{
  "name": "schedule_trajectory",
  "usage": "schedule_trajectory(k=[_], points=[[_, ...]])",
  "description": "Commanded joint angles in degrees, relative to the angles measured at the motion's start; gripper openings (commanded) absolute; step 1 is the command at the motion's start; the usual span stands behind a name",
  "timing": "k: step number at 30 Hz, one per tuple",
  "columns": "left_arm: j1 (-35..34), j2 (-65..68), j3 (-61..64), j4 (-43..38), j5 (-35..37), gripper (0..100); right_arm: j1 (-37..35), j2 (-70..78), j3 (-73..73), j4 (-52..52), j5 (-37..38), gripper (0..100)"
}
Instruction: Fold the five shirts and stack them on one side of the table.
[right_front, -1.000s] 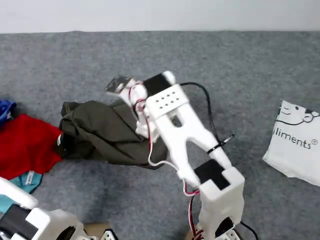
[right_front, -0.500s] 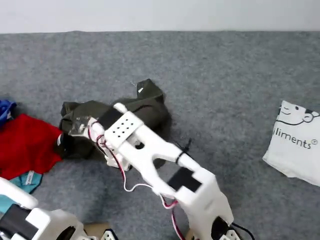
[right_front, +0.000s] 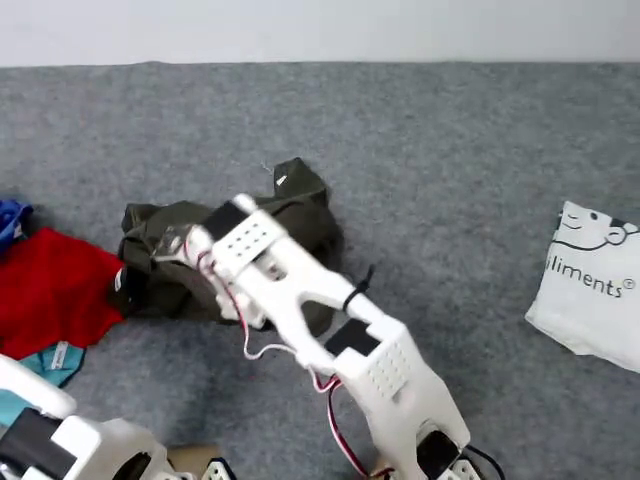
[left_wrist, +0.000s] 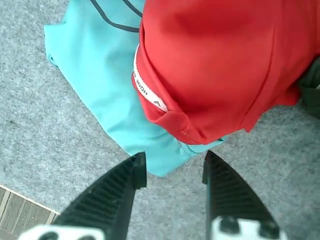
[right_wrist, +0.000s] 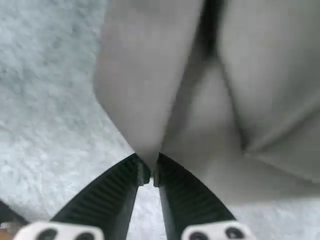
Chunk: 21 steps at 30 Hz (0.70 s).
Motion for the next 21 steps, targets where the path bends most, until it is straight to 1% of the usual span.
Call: schedule_trajectory(k=[1, 4, 7, 9, 16, 19, 21], points=[[-0.3, -1.1, -0.2, 0.8, -0.2, 19, 5.6, -4.4, -3.7, 2.8, 1.1, 1.0], [-0.1, -1.1, -0.2, 0.8, -0.2, 19, 8.8, -9.5, -2.7, 2.7, 4.3, 1.0], [-0.1, -1.1, -0.2, 0.7, -0.2, 19, 11.0, -16.0, 1.5, 2.8, 7.1, 1.0], [0.0, -1.1, -0.2, 0.8, -0.2, 19, 12.4, -21.1, 6.9, 2.8, 9.1, 1.0], [0.1, -1.1, -0.2, 0.9, -0.2, 19, 14.4, -42.9, 34.5, 2.8, 15.7, 1.0], [0.1, -1.1, -0.3, 0.9, -0.2, 19, 17.8, -51.1, 42.2, 2.8, 19.3, 1.0], [0.1, -1.1, -0.4, 0.9, -0.2, 19, 21.7, -55.6, 45.1, 2.8, 22.9, 1.0]])
